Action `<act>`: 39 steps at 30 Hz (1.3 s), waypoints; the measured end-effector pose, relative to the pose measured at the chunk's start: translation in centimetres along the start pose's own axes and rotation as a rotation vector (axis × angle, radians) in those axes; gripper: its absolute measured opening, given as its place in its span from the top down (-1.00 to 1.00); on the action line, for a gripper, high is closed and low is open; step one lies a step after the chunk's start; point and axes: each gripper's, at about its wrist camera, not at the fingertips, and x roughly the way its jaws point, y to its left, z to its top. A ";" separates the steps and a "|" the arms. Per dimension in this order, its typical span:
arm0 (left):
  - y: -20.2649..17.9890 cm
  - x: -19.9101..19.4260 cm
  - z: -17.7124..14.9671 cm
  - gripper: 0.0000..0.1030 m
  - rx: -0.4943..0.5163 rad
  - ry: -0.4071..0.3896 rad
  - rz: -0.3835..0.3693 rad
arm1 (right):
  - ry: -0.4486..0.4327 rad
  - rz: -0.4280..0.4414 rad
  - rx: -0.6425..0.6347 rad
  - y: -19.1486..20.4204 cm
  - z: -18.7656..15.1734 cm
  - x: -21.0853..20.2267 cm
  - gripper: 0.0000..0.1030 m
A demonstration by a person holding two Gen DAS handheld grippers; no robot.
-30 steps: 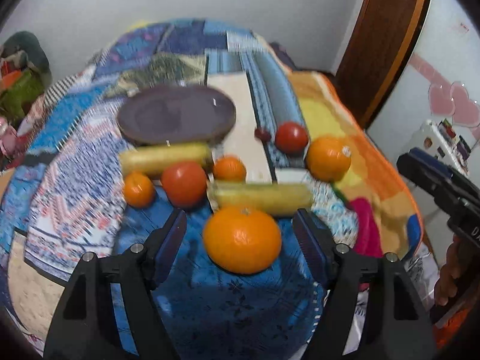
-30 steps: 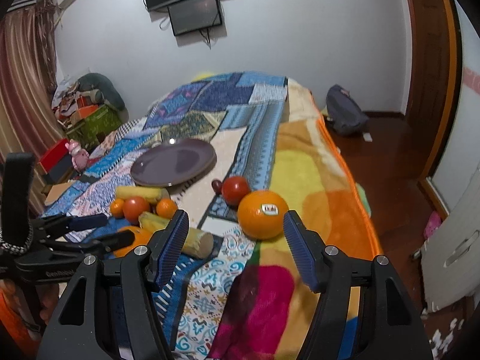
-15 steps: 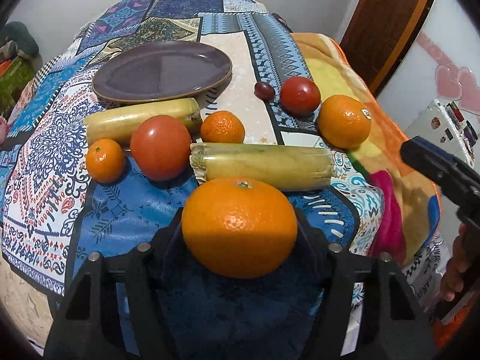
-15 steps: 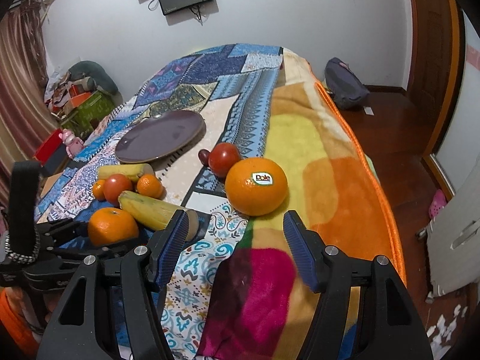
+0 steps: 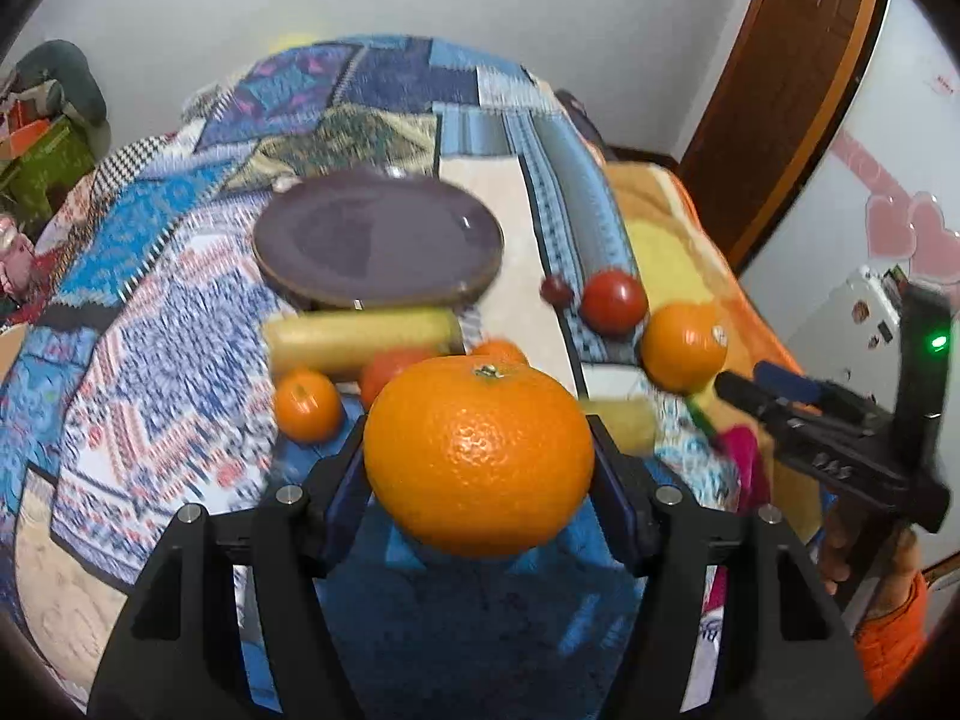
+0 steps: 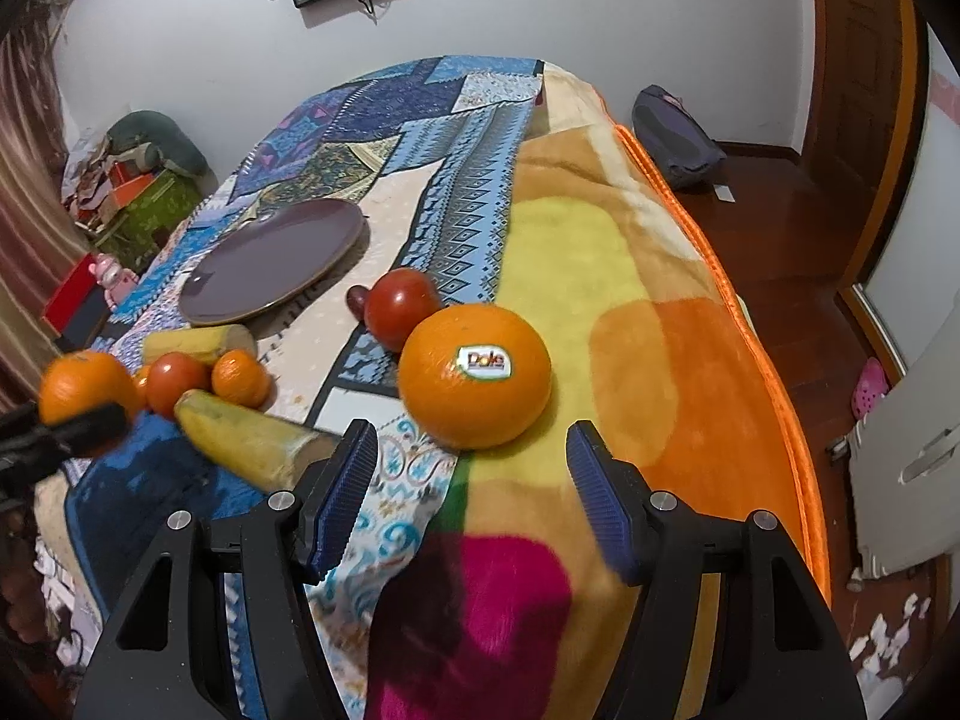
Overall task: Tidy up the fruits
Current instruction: 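Grasp the large orange with the left tool while the right tool grasps the Dole orange, then carry both oranges onto the purple plate and open both tools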
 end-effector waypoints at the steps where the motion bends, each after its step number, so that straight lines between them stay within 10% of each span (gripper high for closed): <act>1: 0.2 -0.1 0.4 -0.27 -0.001 -0.010 0.000 | 0.005 -0.004 -0.004 0.0 0.2 0.4 -0.21; 25: 4.7 1.7 2.9 -0.27 -0.060 -0.048 0.018 | 0.071 -0.042 -0.010 0.4 2.1 4.6 -0.30; 39: 7.2 -0.4 6.3 -0.27 -0.064 -0.130 0.070 | -0.093 0.036 -0.099 5.2 6.6 0.6 -0.30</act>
